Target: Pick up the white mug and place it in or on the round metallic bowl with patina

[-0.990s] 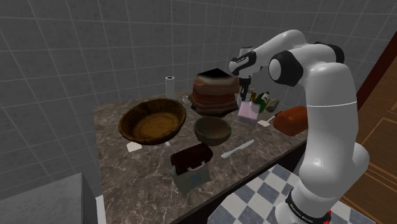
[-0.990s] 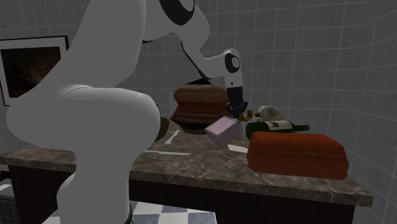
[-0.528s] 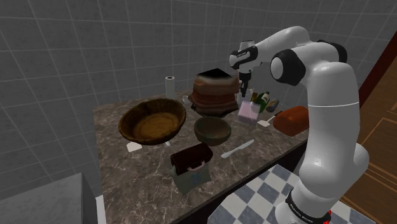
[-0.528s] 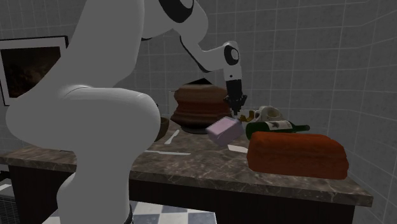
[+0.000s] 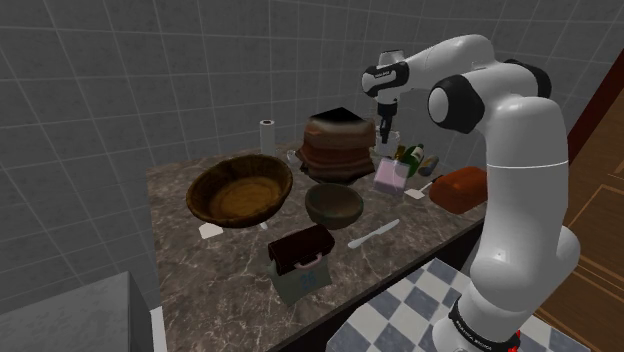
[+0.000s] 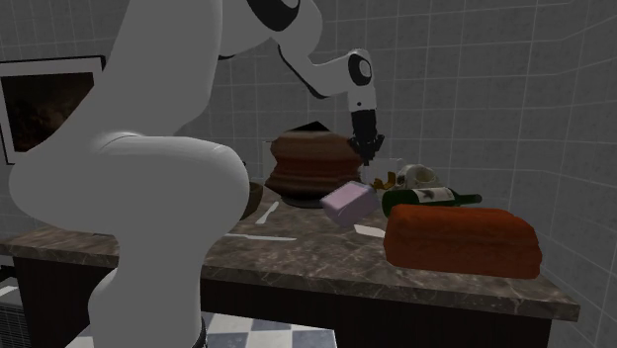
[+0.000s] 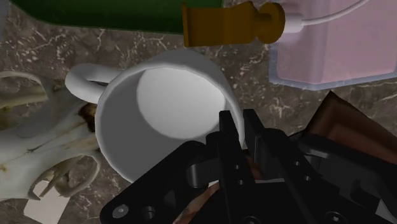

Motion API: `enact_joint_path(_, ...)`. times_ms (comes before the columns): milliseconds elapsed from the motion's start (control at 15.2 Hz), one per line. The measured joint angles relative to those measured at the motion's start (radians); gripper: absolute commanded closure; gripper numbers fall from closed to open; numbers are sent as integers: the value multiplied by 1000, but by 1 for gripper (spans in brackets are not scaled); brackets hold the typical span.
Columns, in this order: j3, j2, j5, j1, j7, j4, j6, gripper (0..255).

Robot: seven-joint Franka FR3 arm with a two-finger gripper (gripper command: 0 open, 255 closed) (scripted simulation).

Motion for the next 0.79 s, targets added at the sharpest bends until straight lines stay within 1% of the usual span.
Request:
enact_joint_path(264, -3, -15, -5, 0, -2, 35, -48, 255)
enact_joint_path(660, -5, -10, -3, -8, -11, 115, -123, 255)
enact_joint_path(792, -4, -46, -18, 17, 12, 73, -117, 255)
